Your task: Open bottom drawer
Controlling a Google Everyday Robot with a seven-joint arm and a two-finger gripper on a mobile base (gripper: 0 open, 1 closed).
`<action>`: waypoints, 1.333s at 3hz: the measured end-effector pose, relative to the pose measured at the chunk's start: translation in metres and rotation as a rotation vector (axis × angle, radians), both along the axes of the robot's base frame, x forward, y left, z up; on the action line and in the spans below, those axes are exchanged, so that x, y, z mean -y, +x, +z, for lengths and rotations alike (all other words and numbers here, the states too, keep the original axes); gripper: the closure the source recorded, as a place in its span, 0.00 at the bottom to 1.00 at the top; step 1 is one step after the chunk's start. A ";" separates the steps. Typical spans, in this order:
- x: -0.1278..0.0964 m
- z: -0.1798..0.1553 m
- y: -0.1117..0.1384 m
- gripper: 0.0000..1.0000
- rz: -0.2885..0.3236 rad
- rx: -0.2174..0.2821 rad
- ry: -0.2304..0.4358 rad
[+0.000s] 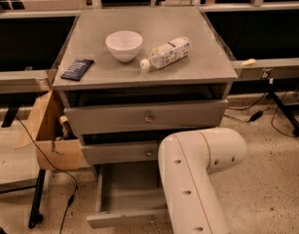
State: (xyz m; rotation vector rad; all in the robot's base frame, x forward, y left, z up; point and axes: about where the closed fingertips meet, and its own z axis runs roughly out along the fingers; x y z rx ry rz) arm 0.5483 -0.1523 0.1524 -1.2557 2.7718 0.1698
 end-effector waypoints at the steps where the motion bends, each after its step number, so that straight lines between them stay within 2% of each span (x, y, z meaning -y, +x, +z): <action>1: 0.002 0.000 0.000 0.55 0.005 -0.011 0.000; 3: 0.006 0.000 -0.006 0.08 0.011 -0.041 0.003; 4: 0.005 0.000 0.003 0.00 0.011 -0.041 0.003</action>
Offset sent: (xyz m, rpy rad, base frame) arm -0.0297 -0.0187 0.0015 0.0056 0.0999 0.0189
